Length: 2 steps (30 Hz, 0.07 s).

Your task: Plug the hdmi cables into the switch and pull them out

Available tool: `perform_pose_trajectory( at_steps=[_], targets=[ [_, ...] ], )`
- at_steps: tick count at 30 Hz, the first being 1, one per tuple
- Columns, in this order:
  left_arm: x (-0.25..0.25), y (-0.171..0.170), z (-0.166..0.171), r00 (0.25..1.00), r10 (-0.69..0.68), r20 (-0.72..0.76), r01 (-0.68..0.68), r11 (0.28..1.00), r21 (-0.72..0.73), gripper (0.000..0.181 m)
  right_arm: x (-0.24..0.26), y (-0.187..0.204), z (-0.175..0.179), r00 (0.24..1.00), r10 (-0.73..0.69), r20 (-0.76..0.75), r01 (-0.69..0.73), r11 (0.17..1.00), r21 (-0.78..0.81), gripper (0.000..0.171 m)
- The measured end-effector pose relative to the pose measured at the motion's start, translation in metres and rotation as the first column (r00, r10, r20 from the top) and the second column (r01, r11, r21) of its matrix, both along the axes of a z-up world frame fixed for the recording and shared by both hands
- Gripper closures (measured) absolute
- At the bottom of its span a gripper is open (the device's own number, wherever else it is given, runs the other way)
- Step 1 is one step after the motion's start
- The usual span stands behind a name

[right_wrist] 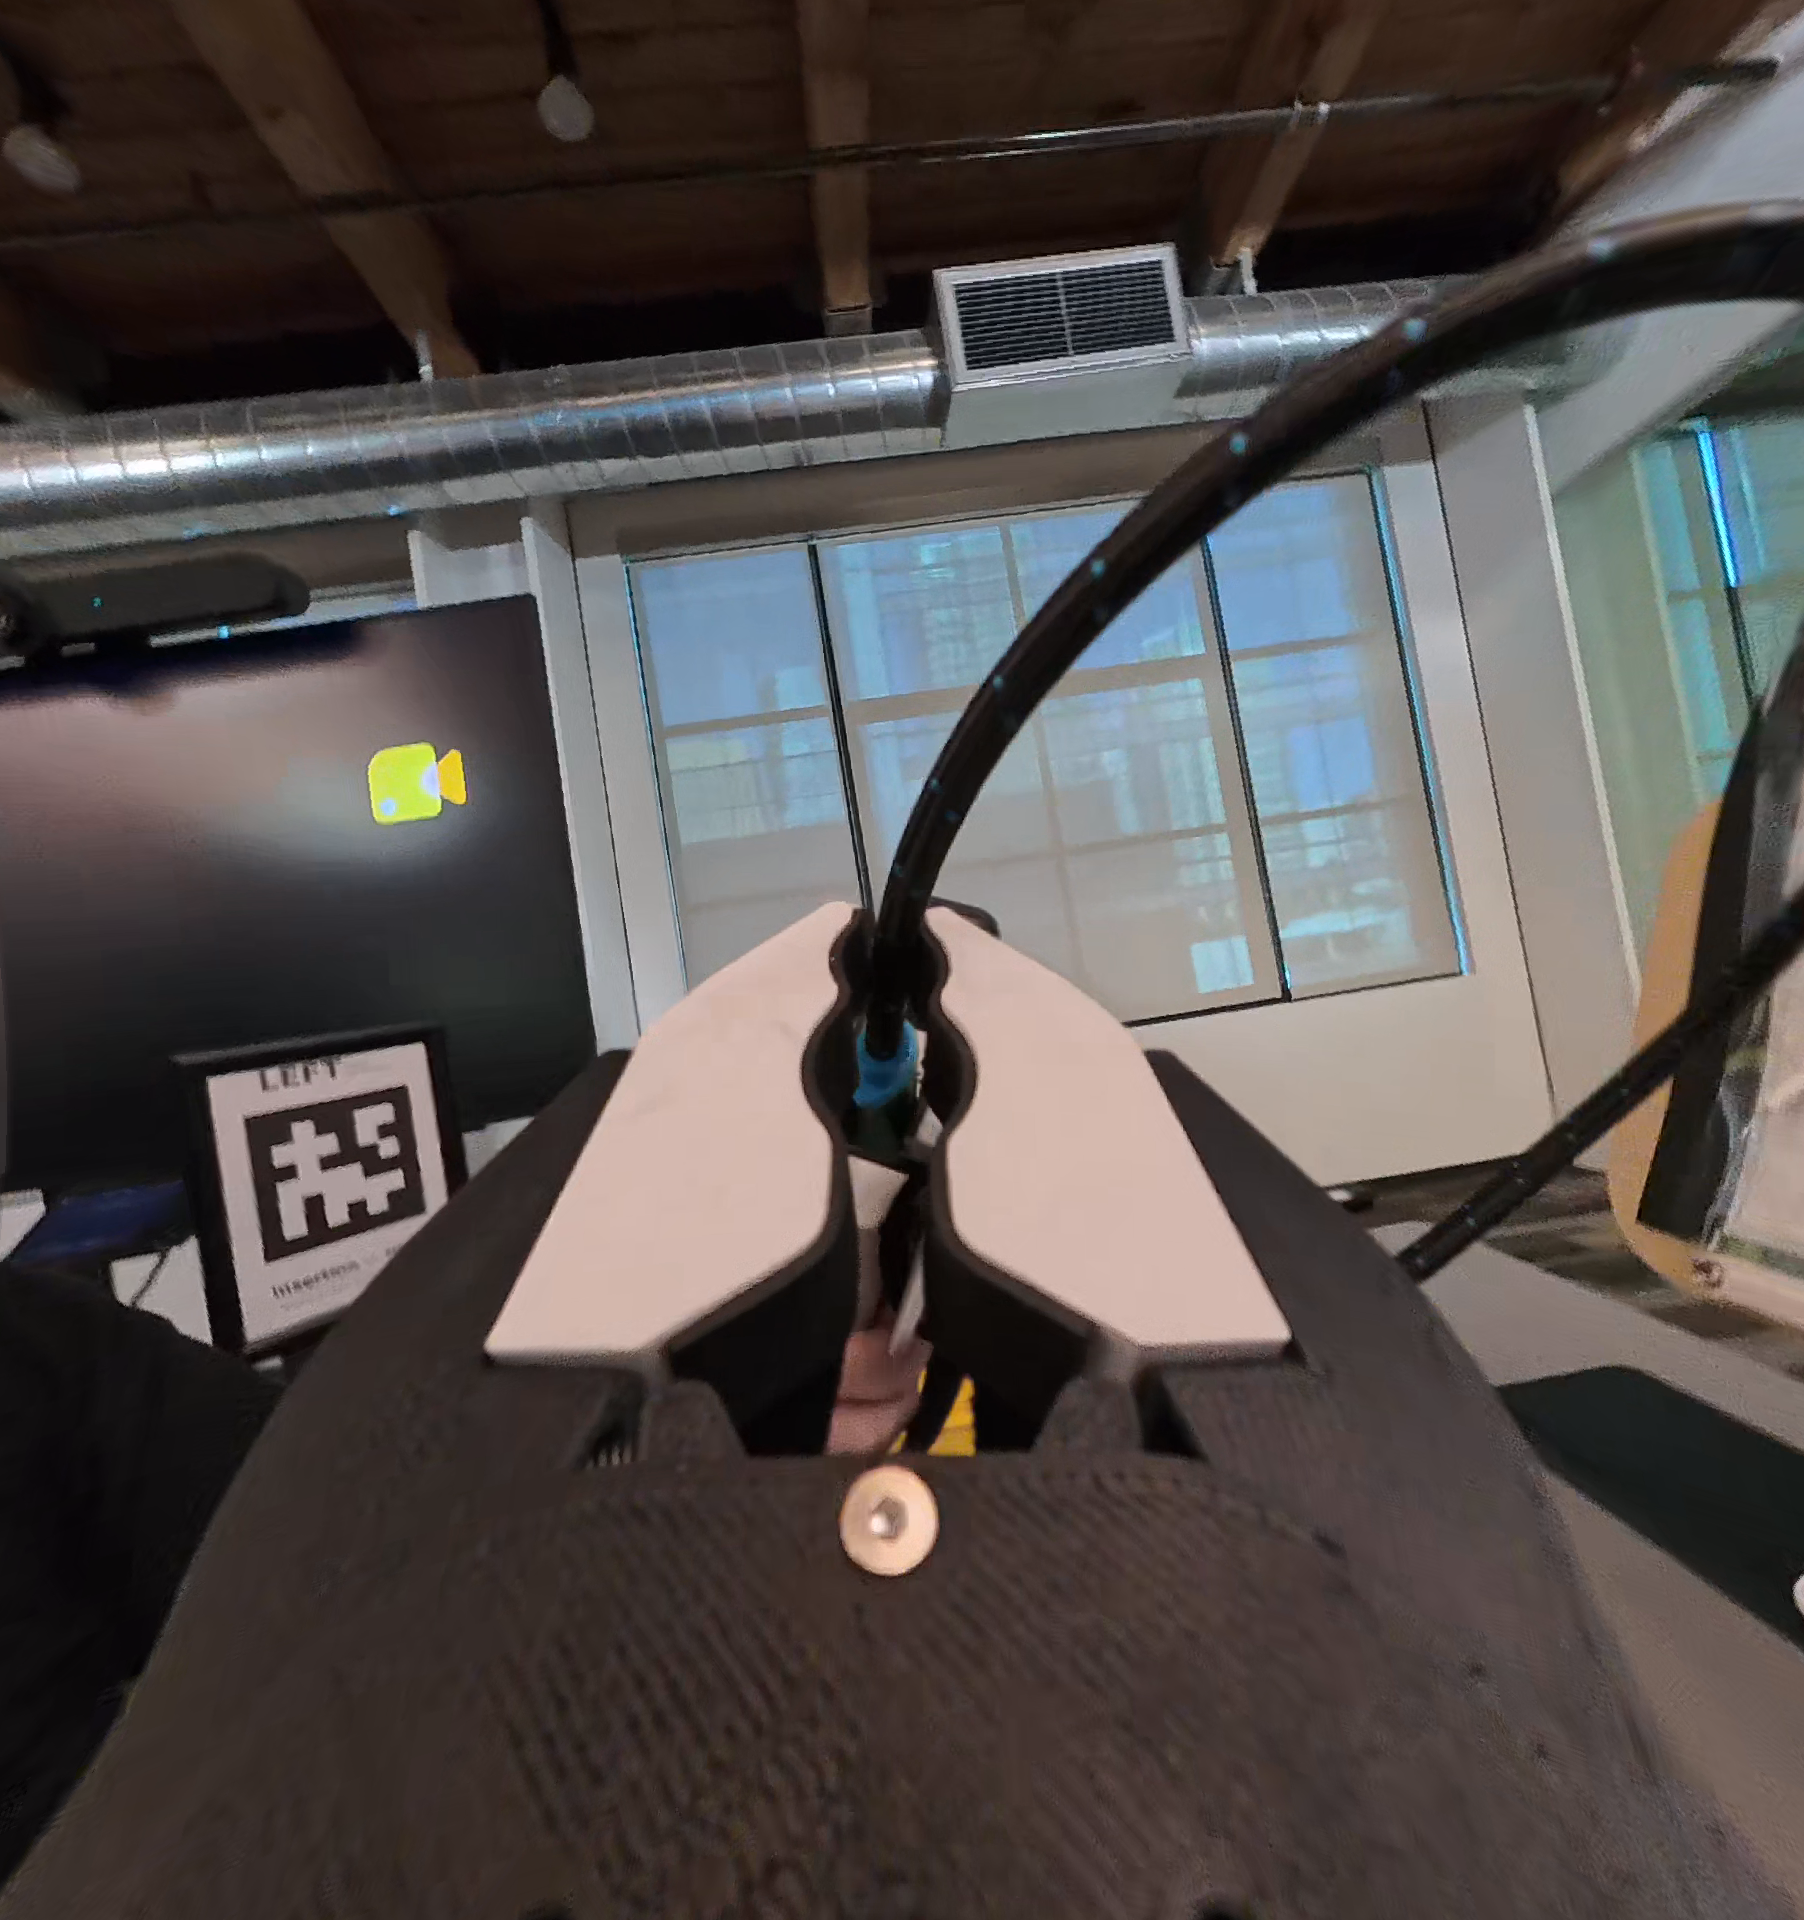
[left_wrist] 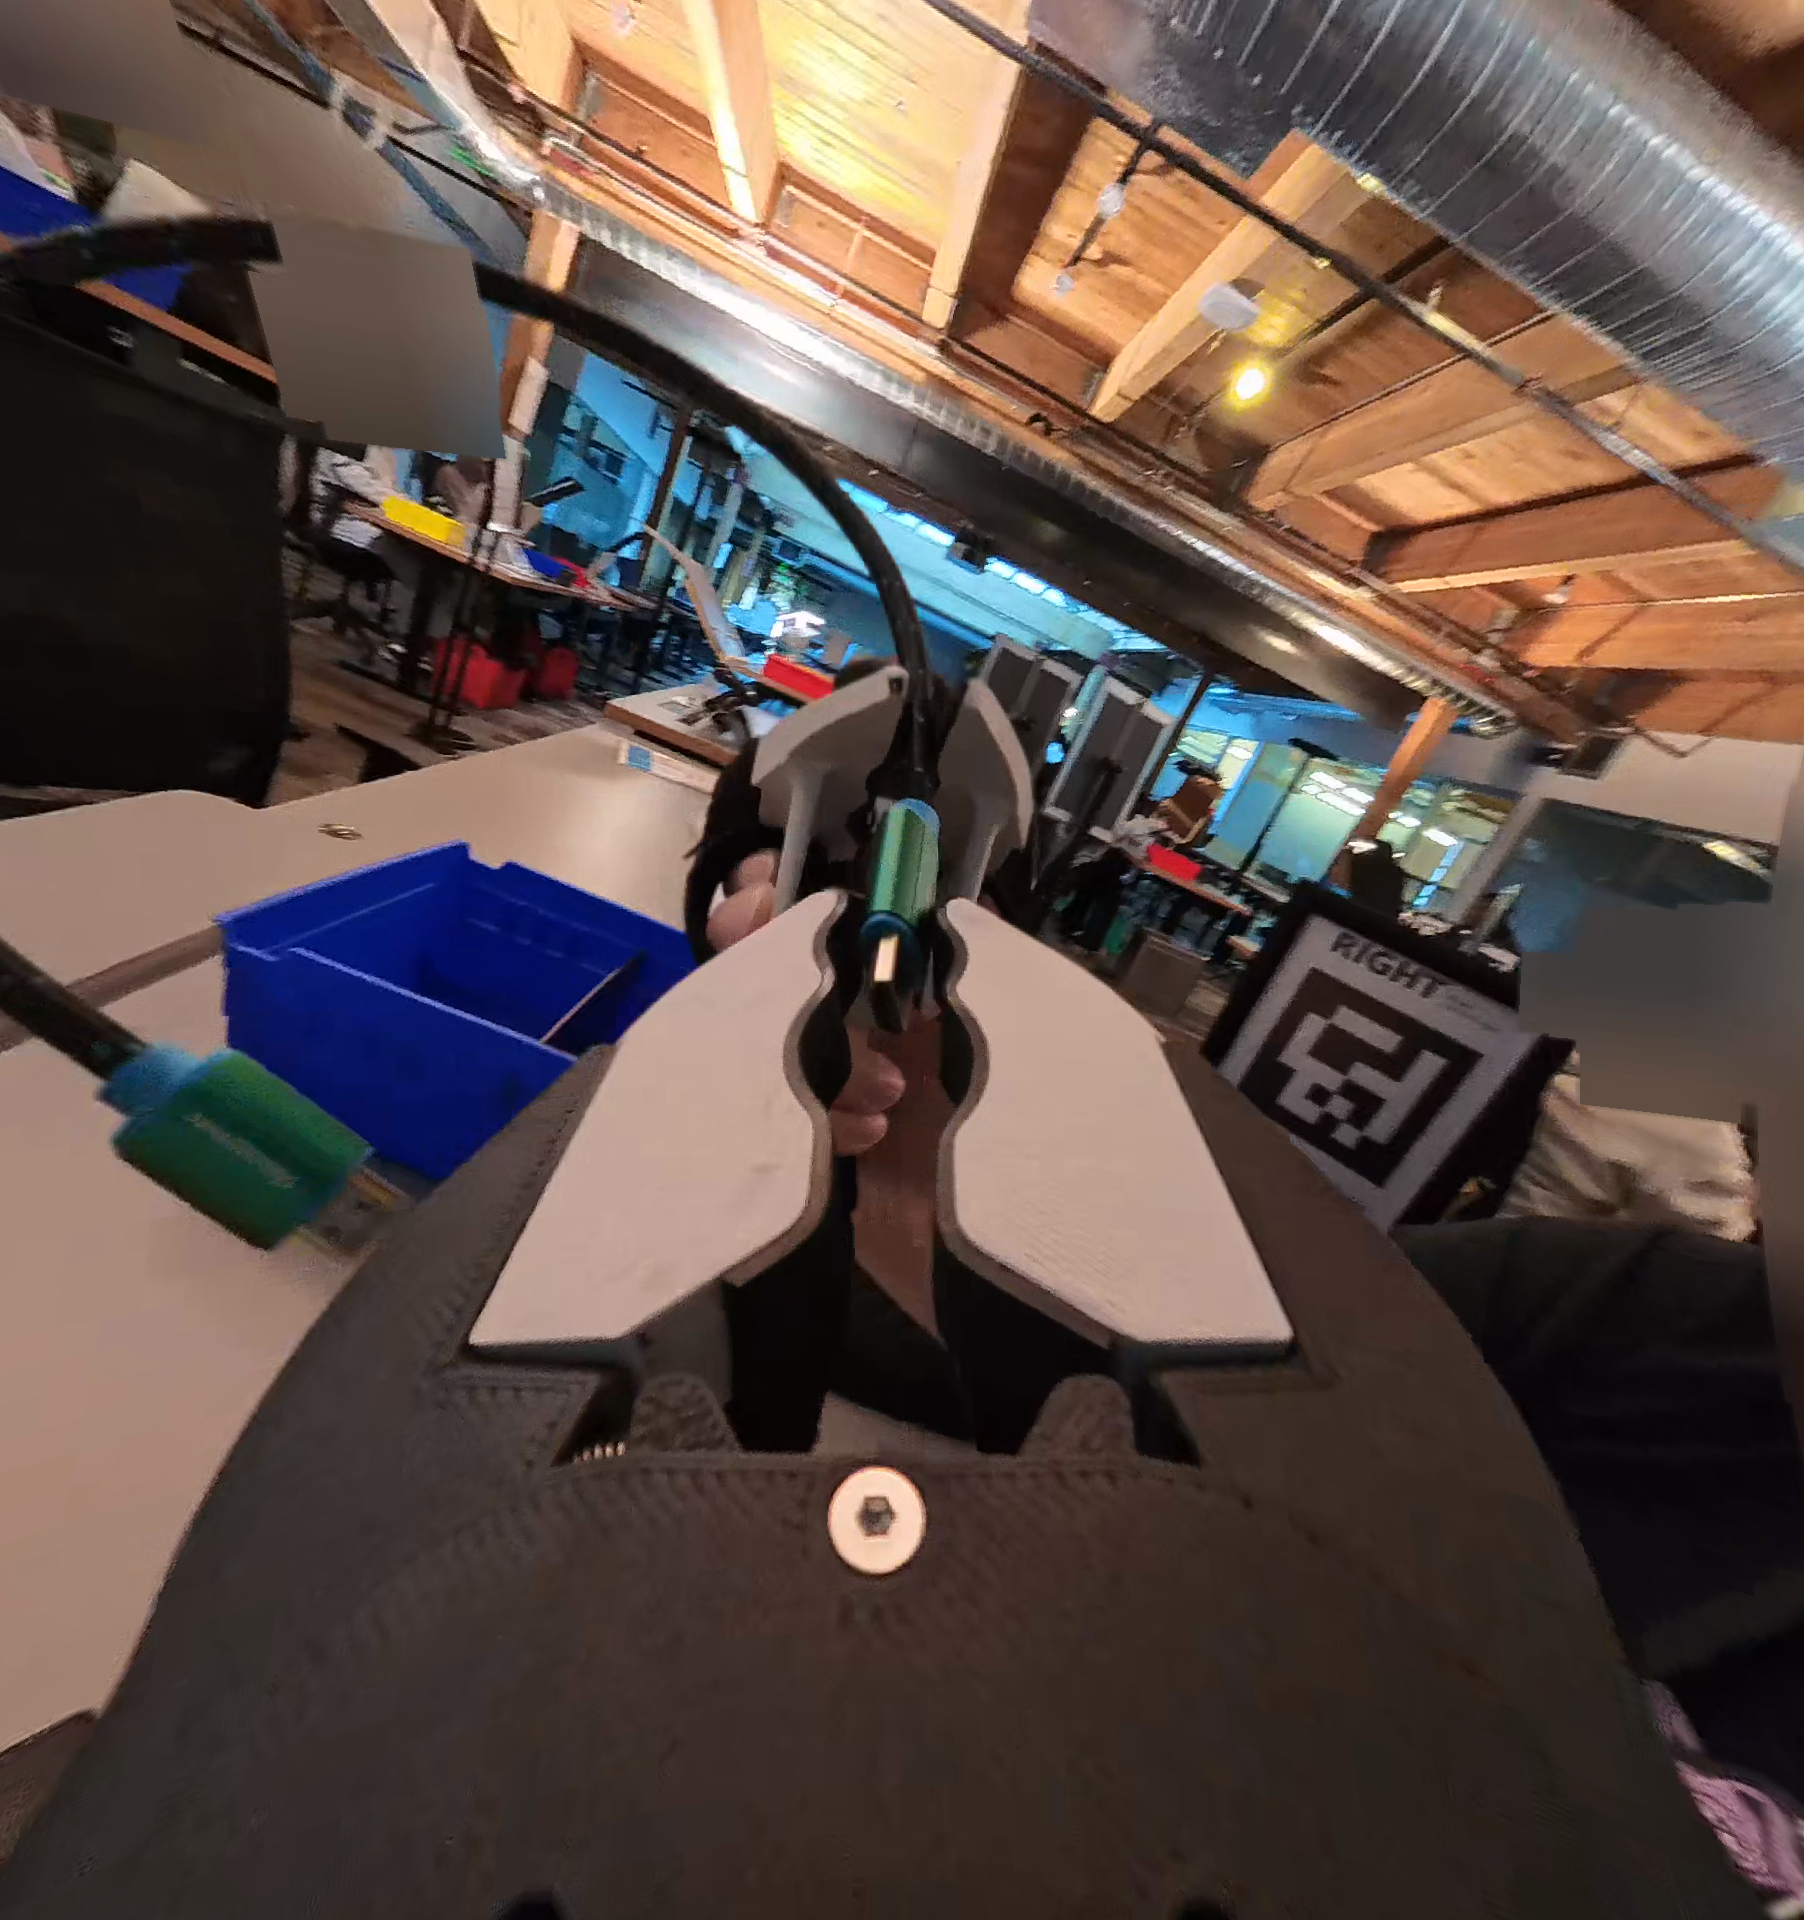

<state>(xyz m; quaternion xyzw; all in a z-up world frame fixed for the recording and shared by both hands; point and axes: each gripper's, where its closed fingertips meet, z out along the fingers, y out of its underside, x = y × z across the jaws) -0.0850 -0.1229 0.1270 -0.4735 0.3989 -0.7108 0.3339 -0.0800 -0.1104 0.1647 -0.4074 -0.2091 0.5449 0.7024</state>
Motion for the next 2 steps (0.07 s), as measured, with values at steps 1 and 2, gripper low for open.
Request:
perform_pose_trajectory(
  at_steps=[1, 2],
  targets=[
    [-0.0029, -0.0008, 0.0042, 1.0, -0.023, 0.021, 0.023, 0.999, -0.026, 0.17, -0.0013, -0.0027, 0.0002, 1.0, -0.012, 0.015, 0.011, 0.999, 0.031, 0.164],
    [-0.0065, -0.0007, 0.0095, 0.998, -0.044, 0.051, 0.047, 0.997, -0.061, 0.17, -0.0032, -0.0055, -0.0007, 0.999, -0.023, 0.039, 0.021, 0.998, 0.062, 0.164]
  ],
)
